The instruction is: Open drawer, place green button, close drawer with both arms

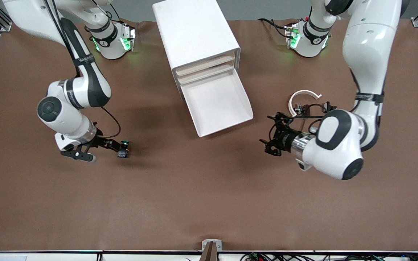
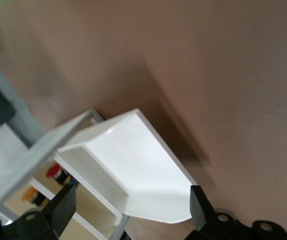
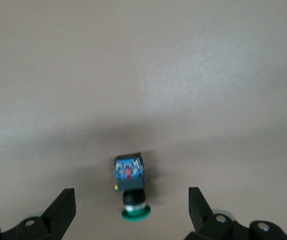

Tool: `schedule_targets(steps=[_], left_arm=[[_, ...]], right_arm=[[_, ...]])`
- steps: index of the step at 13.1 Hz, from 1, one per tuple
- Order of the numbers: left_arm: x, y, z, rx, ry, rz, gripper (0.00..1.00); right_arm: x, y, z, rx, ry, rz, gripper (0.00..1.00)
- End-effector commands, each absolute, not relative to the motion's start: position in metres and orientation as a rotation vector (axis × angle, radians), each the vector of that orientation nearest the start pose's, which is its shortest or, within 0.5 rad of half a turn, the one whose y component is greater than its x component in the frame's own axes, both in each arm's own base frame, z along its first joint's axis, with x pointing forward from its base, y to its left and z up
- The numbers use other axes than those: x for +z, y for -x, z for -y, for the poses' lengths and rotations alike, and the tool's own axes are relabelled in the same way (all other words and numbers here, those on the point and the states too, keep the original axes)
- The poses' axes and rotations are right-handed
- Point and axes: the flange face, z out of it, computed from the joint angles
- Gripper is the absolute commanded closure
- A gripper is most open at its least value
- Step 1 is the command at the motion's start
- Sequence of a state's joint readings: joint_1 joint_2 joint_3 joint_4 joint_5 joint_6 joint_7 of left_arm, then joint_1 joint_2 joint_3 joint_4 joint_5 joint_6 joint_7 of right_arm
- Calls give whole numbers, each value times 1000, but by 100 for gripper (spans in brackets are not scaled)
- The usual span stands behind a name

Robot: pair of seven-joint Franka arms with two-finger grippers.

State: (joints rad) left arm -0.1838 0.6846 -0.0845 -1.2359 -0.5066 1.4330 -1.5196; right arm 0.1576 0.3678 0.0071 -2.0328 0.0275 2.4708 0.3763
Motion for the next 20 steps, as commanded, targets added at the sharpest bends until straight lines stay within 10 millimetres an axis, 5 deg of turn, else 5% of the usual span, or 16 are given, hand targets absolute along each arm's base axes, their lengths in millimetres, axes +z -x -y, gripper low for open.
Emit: schedule_targets(steps=[1,4,7,10,11,12,14,17,20], left_arm=[[403,-638,206,748,2594,1418,0],[441,-639,182,554,2775,1096,0],[495,-632,167,443,3032,552,0],[549,-627,116,273,3053,458,0],[558,-621,102,258,3062,442,0],[572,-615,91,212,3079,427,0],[591,-605,64,158,3111,325,0],[604,-588,45,115,3113,339,0],[609,-567,38,24,3097,348,0]], right_arm=[[242,-604,-97,-116,3092,-379,0],[220,-603,-103,-112,3095,-365,0],[201,-600,-107,-111,3093,-369,0],[186,-593,-121,-88,3101,-351,0],[183,-593,-121,-81,3103,-347,17],[183,-592,-120,-70,3106,-345,64],[181,-590,-120,-59,3108,-350,100],[180,-588,-120,-46,3107,-366,100],[206,-596,-133,-17,3092,-494,100]])
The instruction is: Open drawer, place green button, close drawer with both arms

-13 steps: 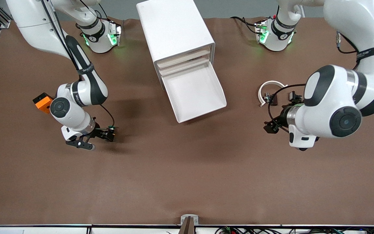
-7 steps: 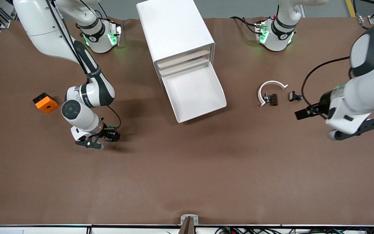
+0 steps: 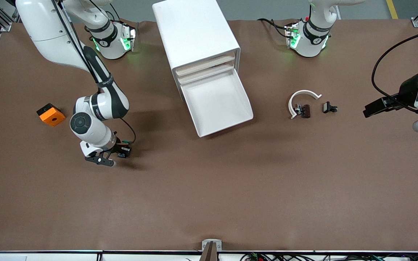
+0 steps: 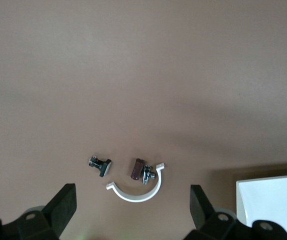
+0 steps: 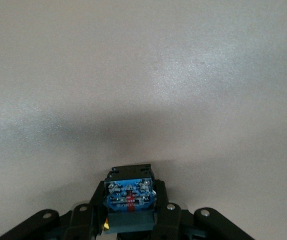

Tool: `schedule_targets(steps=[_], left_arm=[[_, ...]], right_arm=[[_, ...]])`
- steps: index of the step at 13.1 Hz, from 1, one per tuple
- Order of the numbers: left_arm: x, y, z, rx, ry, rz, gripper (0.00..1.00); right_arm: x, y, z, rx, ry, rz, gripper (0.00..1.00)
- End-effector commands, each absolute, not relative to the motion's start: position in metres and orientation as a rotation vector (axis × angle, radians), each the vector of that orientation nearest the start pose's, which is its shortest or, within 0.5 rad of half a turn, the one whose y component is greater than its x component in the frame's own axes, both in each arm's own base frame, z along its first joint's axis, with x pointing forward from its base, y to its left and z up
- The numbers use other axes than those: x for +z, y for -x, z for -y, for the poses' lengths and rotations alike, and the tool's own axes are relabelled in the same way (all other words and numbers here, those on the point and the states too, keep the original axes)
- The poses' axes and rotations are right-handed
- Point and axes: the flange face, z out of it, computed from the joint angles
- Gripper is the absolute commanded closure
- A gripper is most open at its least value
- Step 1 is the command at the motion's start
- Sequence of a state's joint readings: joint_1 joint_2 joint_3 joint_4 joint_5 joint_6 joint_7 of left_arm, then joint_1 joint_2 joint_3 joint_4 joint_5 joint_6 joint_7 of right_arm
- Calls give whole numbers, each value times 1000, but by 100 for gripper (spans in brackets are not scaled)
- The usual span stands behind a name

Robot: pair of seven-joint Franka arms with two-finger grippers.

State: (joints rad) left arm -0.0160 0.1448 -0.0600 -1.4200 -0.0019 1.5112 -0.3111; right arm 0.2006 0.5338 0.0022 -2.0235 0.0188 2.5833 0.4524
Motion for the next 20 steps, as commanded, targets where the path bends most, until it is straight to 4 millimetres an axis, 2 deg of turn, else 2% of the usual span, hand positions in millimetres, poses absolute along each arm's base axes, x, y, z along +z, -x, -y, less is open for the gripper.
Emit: schedule_targets(steps=[1,4,6,7,10,14,17,20], left_arm=[[610,-557,38,5,3097,349,0],[621,-547,38,-28,3100,331,0],[632,-550,35,-36,3092,272,0],[635,-552,34,-28,3074,267,0],[629,-548,33,29,3064,255,0],[624,-545,40,48,3066,236,0],[620,-543,44,60,3069,226,0],[618,-542,48,69,3076,221,0]], right_arm=[[221,-601,-142,14,3094,-531,100],[269,-614,-157,76,3078,-654,100],[302,-616,-183,135,3077,-730,100],[319,-617,-201,156,3069,-785,100],[361,-603,-284,161,2981,-965,100],[384,-565,-373,145,2896,-1129,100],[390,-514,-447,129,2816,-1306,100],[388,-469,-499,108,2729,-1465,100]])
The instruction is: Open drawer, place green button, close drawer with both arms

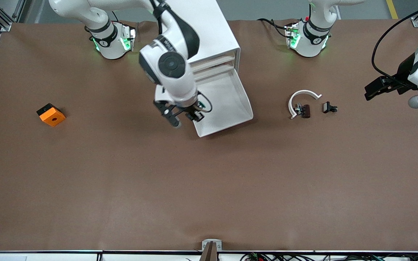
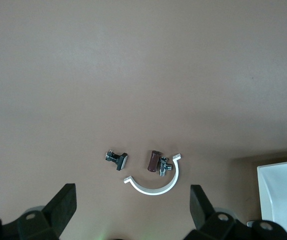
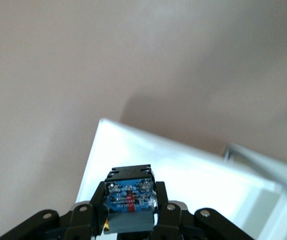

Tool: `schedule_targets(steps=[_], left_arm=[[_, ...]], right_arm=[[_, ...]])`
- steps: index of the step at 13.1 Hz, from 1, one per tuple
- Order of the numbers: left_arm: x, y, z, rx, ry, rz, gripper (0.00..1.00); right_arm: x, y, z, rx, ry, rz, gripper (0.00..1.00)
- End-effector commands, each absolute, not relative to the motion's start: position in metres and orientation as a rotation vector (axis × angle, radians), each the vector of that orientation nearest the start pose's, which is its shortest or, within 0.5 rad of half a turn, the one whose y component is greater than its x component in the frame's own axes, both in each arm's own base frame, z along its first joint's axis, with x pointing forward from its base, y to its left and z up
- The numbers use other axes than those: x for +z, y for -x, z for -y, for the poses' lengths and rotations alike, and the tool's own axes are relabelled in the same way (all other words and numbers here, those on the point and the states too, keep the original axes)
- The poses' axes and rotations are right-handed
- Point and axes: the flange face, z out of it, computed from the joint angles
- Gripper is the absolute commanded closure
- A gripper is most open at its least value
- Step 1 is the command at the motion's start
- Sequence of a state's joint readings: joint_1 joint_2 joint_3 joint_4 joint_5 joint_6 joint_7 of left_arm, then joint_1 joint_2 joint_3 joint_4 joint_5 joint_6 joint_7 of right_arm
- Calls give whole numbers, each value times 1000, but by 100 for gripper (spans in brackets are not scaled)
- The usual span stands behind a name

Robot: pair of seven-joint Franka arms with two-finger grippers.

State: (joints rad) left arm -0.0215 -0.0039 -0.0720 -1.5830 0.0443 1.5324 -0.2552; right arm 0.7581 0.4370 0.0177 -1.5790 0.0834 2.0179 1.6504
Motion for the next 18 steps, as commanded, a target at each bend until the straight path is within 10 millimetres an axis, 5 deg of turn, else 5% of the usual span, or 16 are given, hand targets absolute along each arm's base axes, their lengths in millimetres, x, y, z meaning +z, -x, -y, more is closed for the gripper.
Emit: schedule_targets(steps=[1,9,18], left_arm=[[618,-542,48,74,3075,219,0],[613,-543,53,75,3075,201,0],[608,-537,57,96,3071,191,0]], right_arm=[[386,-459,-511,98,2698,-1508,100],[304,-440,-558,25,2535,-1788,100],[276,-412,-600,-55,2462,-1895,100]])
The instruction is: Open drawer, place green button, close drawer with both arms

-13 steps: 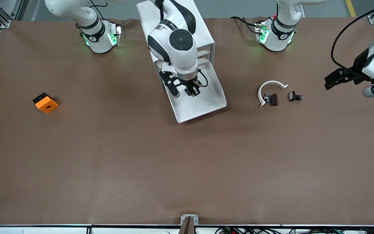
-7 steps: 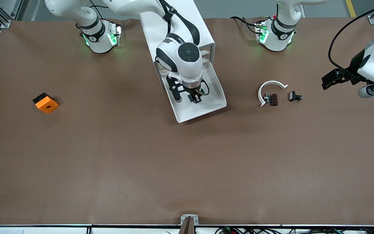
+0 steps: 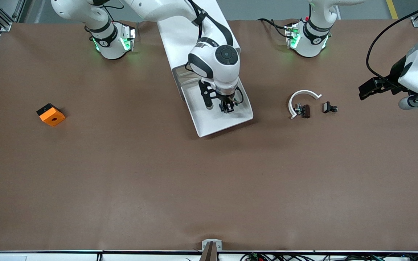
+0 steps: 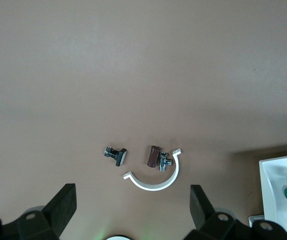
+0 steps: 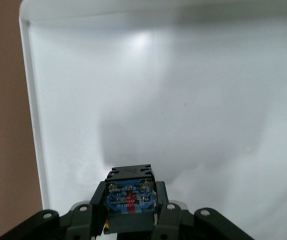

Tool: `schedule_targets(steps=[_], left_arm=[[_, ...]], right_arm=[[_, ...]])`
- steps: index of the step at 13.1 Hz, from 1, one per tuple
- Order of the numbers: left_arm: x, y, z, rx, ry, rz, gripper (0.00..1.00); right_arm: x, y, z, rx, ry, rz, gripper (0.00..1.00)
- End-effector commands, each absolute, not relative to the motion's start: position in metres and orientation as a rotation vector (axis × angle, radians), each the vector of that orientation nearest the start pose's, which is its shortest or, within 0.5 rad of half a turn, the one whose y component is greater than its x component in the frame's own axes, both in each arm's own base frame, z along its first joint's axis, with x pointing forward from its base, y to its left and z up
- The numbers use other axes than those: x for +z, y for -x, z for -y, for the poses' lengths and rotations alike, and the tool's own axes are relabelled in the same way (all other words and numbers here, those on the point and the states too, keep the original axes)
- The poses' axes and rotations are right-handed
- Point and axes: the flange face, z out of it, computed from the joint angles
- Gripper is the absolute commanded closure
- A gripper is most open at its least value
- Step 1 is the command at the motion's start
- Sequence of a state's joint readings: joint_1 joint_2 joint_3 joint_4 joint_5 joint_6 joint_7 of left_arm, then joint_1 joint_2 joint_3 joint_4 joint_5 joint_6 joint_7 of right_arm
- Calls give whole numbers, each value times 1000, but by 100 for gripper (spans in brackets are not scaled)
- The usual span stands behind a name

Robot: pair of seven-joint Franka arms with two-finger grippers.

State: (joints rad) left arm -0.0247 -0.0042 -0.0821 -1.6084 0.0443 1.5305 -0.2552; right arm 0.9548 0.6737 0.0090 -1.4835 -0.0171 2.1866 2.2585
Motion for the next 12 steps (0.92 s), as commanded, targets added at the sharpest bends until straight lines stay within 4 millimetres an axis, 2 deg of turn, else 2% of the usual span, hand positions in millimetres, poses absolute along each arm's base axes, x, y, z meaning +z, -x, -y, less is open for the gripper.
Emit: schedule_targets(steps=[1,3,8,11,12], left_arm=[[607,-538,57,98,3070,191,0],[605,-538,67,97,3059,181,0],[599,-546,74,62,3064,162,0],[597,-549,75,57,3065,159,0],[597,-549,75,54,3066,161,0]], right_arm=[[274,-413,-604,-56,2457,-1895,100],[270,-418,-611,-64,2424,-1916,100],[262,-422,-622,-72,2380,-1950,100],[259,-426,-622,-72,2375,-1955,100],[261,-430,-619,-70,2365,-1964,23]])
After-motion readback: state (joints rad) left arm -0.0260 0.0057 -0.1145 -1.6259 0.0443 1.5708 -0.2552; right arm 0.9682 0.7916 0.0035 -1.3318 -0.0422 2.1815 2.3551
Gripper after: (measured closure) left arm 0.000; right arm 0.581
